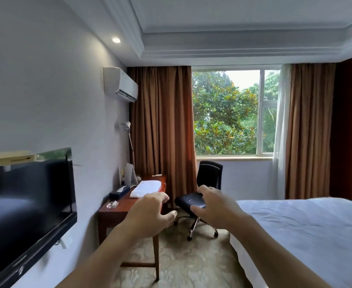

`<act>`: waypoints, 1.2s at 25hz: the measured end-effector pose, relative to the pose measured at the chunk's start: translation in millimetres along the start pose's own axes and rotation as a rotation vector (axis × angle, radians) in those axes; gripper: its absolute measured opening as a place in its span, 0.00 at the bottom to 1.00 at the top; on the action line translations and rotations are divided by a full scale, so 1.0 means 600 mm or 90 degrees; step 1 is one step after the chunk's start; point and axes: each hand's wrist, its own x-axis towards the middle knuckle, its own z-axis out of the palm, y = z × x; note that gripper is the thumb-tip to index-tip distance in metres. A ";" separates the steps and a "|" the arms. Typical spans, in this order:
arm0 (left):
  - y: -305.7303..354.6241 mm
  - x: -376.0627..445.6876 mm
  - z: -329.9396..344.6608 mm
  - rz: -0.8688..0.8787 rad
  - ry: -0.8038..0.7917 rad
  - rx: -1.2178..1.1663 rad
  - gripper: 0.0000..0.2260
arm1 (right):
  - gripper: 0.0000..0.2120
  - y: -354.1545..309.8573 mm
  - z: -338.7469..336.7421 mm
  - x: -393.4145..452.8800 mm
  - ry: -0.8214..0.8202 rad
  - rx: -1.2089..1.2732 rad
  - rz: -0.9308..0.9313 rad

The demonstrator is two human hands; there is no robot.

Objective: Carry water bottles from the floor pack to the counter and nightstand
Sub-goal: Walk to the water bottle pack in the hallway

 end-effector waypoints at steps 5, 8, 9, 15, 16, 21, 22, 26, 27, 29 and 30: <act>-0.050 0.224 0.064 0.000 0.013 0.018 0.26 | 0.22 0.093 0.021 0.212 0.006 0.009 0.000; -0.081 0.340 0.116 0.006 0.009 0.024 0.25 | 0.24 0.155 0.061 0.314 -0.001 0.008 0.001; -0.094 0.376 0.135 0.011 0.013 0.023 0.25 | 0.25 0.176 0.075 0.345 -0.001 0.006 0.002; -0.193 0.594 0.234 0.035 0.037 0.049 0.25 | 0.24 0.271 0.157 0.549 -0.014 -0.041 0.013; -0.215 0.624 0.242 0.031 0.041 0.044 0.25 | 0.23 0.274 0.169 0.587 -0.014 -0.046 0.004; -0.384 0.704 0.251 -0.082 0.091 0.050 0.24 | 0.25 0.192 0.305 0.796 -0.016 -0.037 -0.120; -0.426 0.699 0.239 -0.118 0.103 0.071 0.23 | 0.25 0.161 0.337 0.828 -0.031 -0.016 -0.148; -0.593 0.600 0.144 -0.315 0.145 0.189 0.25 | 0.22 0.003 0.454 0.932 -0.107 0.119 -0.283; -0.620 0.568 0.121 -0.368 0.158 0.221 0.25 | 0.22 -0.040 0.476 0.947 -0.117 0.144 -0.321; -0.655 0.489 0.080 -0.476 0.192 0.282 0.24 | 0.24 -0.138 0.520 0.959 -0.155 0.195 -0.423; -0.654 0.449 0.064 -0.526 0.213 0.309 0.24 | 0.24 -0.185 0.534 0.953 -0.175 0.211 -0.481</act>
